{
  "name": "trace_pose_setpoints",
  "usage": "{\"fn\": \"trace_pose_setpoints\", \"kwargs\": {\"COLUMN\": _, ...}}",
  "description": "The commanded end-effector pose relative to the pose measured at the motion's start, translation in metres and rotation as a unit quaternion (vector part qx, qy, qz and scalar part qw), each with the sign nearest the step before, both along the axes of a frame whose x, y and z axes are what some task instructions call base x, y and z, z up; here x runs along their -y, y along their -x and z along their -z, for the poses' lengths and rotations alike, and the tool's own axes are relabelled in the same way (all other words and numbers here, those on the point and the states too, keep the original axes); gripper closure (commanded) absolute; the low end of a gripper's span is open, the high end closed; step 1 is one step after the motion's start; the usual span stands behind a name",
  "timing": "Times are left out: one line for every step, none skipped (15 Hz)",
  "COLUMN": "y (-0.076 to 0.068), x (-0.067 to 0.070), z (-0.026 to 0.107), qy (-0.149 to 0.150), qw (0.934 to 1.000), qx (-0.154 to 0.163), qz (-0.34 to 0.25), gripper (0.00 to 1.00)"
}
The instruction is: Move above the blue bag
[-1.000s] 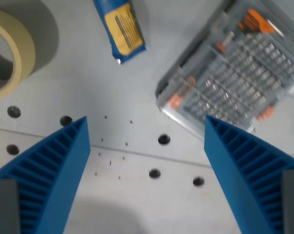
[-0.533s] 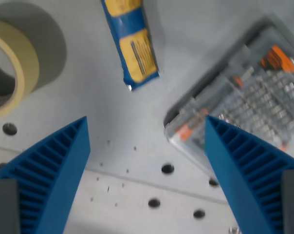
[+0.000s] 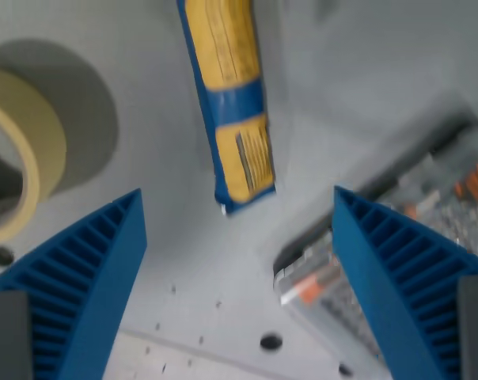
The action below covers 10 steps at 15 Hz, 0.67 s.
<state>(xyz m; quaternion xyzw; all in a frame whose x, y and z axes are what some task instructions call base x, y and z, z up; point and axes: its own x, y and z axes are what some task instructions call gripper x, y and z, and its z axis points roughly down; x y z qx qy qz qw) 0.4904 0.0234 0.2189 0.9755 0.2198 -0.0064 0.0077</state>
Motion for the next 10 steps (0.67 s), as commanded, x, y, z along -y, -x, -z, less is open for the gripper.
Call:
{"fn": "trace_pose_setpoints", "kwargs": {"y": -0.014, "x": -0.005, "z": 0.011, "qy": -0.003, "qw": 0.9976, "qx": -0.012, "qz": -0.067, "gripper": 0.0}}
{"fn": "trace_pose_setpoints", "kwargs": {"y": -0.017, "x": -0.007, "z": 0.016, "qy": -0.002, "qw": 0.9975, "qx": -0.011, "qz": -0.07, "gripper": 0.0}}
{"fn": "trace_pose_setpoints", "kwargs": {"y": -0.019, "x": -0.009, "z": 0.021, "qy": -0.001, "qw": 0.9975, "qx": -0.009, "qz": -0.071, "gripper": 0.0}}
{"fn": "trace_pose_setpoints", "kwargs": {"y": -0.021, "x": -0.01, "z": 0.026, "qy": 0.0, "qw": 0.9973, "qx": -0.008, "qz": -0.073, "gripper": 0.0}}
{"fn": "trace_pose_setpoints", "kwargs": {"y": -0.023, "x": -0.011, "z": 0.031, "qy": 0.0, "qw": 0.9972, "qx": -0.008, "qz": -0.074, "gripper": 0.0}}
{"fn": "trace_pose_setpoints", "kwargs": {"y": -0.025, "x": -0.013, "z": 0.036, "qy": 0.002, "qw": 0.9973, "qx": -0.006, "qz": -0.074, "gripper": 0.0}}
{"fn": "trace_pose_setpoints", "kwargs": {"y": -0.026, "x": -0.014, "z": 0.04, "qy": 0.003, "qw": 0.9973, "qx": -0.006, "qz": -0.074, "gripper": 0.0}}
{"fn": "trace_pose_setpoints", "kwargs": {"y": -0.027, "x": -0.015, "z": 0.043, "qy": 0.004, "qw": 0.9973, "qx": -0.007, "qz": -0.073, "gripper": 0.0}}
{"fn": "trace_pose_setpoints", "kwargs": {"y": -0.029, "x": -0.015, "z": 0.046, "qy": 0.005, "qw": 0.9973, "qx": -0.008, "qz": -0.073, "gripper": 0.0}}
{"fn": "trace_pose_setpoints", "kwargs": {"y": -0.03, "x": -0.016, "z": 0.049, "qy": 0.006, "qw": 0.9974, "qx": -0.008, "qz": -0.072, "gripper": 0.0}}
